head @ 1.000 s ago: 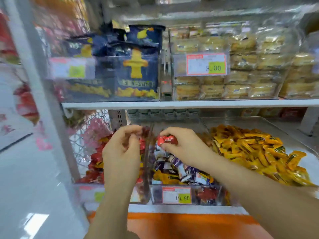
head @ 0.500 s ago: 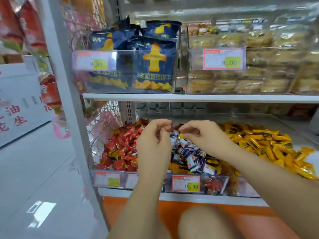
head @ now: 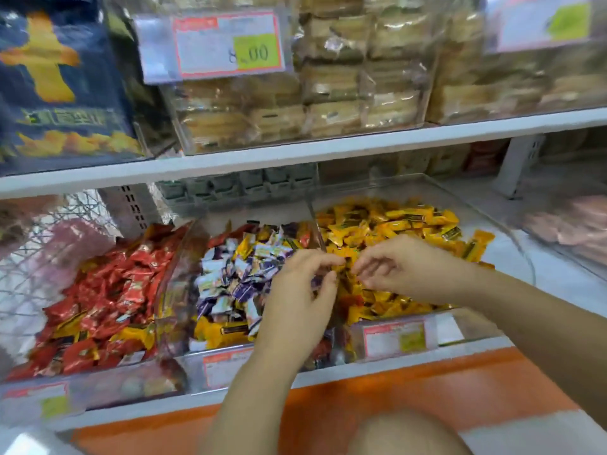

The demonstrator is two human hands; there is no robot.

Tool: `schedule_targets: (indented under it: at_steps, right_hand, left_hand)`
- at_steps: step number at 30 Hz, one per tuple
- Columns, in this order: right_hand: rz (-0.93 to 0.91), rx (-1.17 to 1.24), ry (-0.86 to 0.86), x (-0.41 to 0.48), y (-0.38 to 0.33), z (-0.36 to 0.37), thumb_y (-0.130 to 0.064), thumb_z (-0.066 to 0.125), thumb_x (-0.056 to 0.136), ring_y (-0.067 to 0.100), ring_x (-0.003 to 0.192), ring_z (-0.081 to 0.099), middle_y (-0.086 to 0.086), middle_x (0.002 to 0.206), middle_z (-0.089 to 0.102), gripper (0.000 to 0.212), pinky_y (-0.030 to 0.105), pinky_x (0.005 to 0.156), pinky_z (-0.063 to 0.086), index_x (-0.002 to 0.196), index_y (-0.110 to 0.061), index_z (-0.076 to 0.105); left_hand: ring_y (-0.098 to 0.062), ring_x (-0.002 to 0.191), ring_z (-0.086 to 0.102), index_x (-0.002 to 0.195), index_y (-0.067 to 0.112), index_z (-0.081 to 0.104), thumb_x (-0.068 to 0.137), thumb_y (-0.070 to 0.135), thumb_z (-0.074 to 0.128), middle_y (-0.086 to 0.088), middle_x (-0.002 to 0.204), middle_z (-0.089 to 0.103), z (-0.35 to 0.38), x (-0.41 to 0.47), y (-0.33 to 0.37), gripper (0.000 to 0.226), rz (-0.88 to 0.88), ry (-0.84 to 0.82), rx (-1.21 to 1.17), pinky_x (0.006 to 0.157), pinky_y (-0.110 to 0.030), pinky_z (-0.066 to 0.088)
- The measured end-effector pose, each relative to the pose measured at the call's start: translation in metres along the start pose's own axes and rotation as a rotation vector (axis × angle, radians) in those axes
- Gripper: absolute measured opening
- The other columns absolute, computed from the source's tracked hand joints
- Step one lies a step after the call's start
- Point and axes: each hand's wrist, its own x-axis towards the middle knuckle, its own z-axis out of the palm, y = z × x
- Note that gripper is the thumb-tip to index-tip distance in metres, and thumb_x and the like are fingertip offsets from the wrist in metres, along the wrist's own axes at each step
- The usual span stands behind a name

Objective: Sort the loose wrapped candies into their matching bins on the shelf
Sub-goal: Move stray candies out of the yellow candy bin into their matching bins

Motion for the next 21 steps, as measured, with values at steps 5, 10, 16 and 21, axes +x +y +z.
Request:
schedule_targets:
  at_steps: [5,10,16,21]
  right_hand:
    - [-0.066,-0.233,-0.208,0.026,0.013,0.016,-0.013,0.063,0.086,0.002,0.091,0.061,-0.008,0.103,0.068,0.027,0.013,0.076,0.045,0.112,-0.020,0.067]
    - [-0.098,-0.438,-0.261,0.039,0.022,0.031,-0.025,0.061,0.085,0.016,0.111,0.052,-0.009,0.115,0.063,0.037,0.036,0.095,0.042,0.122,-0.033,0.059]
    - [-0.143,-0.311,-0.062,0.038,0.032,0.027,-0.029,0.062,0.087,0.000,0.078,0.041,-0.023,0.066,0.051,0.007,0.033,0.097,0.033,0.087,-0.035,0.066]
    - [-0.142,-0.066,0.228,0.016,0.018,-0.001,-0.026,0.063,0.087,-0.009,0.077,0.046,-0.028,0.072,0.051,0.015,0.008,0.069,0.030,0.079,-0.039,0.060]
  left_hand:
    - [0.008,0.100,0.053,0.095,0.042,0.061,0.091,0.014,0.058,0.023,0.104,0.058,0.003,0.006,-0.008,0.029,-0.029,-0.028,-0.049,0.085,-0.006,0.040]
    - [0.003,0.097,0.057,0.094,0.044,0.062,0.091,0.014,0.059,0.024,0.098,0.059,0.002,0.009,-0.010,0.030,-0.061,-0.042,-0.092,0.082,-0.008,0.043]
    - [0.004,0.099,0.056,0.095,0.044,0.062,0.091,0.016,0.058,0.028,0.101,0.057,-0.002,0.006,-0.011,0.029,-0.057,-0.065,-0.078,0.086,-0.015,0.046]
    - [0.016,0.110,0.047,0.103,0.053,0.055,0.089,0.029,0.060,0.036,0.112,0.054,0.000,0.002,-0.004,0.029,-0.036,-0.053,-0.044,0.088,-0.003,0.037]
